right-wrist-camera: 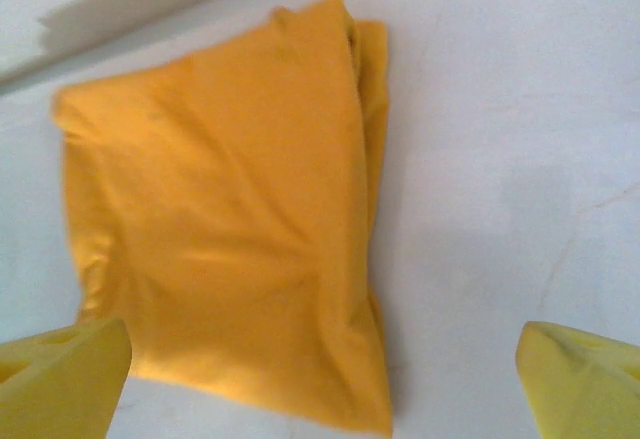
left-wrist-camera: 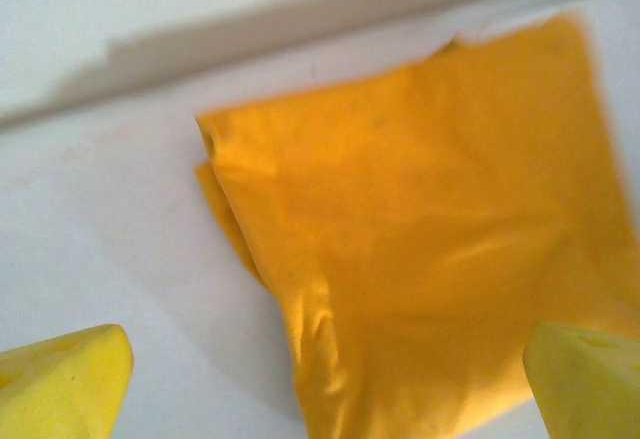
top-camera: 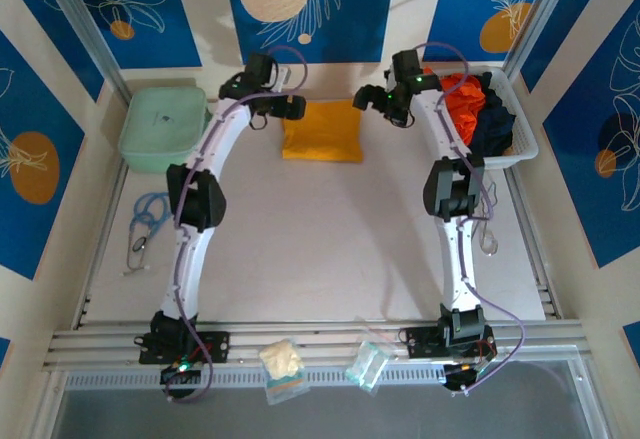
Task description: Fold and stack the t-shirts
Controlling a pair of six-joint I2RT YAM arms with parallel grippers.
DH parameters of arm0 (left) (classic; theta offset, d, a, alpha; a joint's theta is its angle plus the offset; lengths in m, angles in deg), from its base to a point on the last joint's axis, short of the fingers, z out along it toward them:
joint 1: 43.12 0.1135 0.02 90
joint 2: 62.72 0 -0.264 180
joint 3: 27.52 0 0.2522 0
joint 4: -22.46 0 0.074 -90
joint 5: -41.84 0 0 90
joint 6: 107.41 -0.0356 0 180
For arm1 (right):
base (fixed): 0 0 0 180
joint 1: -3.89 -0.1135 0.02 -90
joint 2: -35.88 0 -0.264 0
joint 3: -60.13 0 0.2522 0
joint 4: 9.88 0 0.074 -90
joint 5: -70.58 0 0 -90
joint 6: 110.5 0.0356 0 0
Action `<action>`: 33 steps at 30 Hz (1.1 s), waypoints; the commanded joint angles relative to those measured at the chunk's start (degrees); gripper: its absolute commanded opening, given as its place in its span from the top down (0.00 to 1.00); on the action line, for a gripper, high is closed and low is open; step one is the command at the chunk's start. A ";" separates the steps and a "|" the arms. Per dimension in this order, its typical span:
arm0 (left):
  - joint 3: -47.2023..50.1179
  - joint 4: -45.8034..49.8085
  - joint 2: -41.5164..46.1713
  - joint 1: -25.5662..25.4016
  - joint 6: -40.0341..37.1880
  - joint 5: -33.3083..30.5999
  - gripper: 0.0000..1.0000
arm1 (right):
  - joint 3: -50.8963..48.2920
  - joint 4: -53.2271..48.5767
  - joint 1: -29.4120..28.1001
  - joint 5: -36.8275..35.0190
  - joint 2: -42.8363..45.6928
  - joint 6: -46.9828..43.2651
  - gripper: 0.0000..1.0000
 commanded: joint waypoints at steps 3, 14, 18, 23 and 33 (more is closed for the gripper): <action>8.01 -2.83 15.75 -0.17 -1.98 -0.93 0.01 | -11.71 1.95 -0.93 -2.73 18.13 -4.73 0.01; 56.62 -25.41 58.16 -0.55 -4.11 -8.79 0.01 | -61.67 25.82 -2.63 -8.04 65.82 -12.34 0.01; 75.83 -33.96 72.28 -0.46 -5.74 -10.76 0.01 | -81.55 37.38 -0.55 -8.38 80.66 -19.88 0.01; 93.61 -42.35 83.02 -0.48 -6.97 -16.68 0.01 | -100.85 46.75 1.55 -13.18 92.53 -23.55 0.01; 129.43 -77.99 86.98 -0.28 -12.35 -28.18 0.01 | -123.92 72.00 3.69 -14.97 91.23 -15.91 0.01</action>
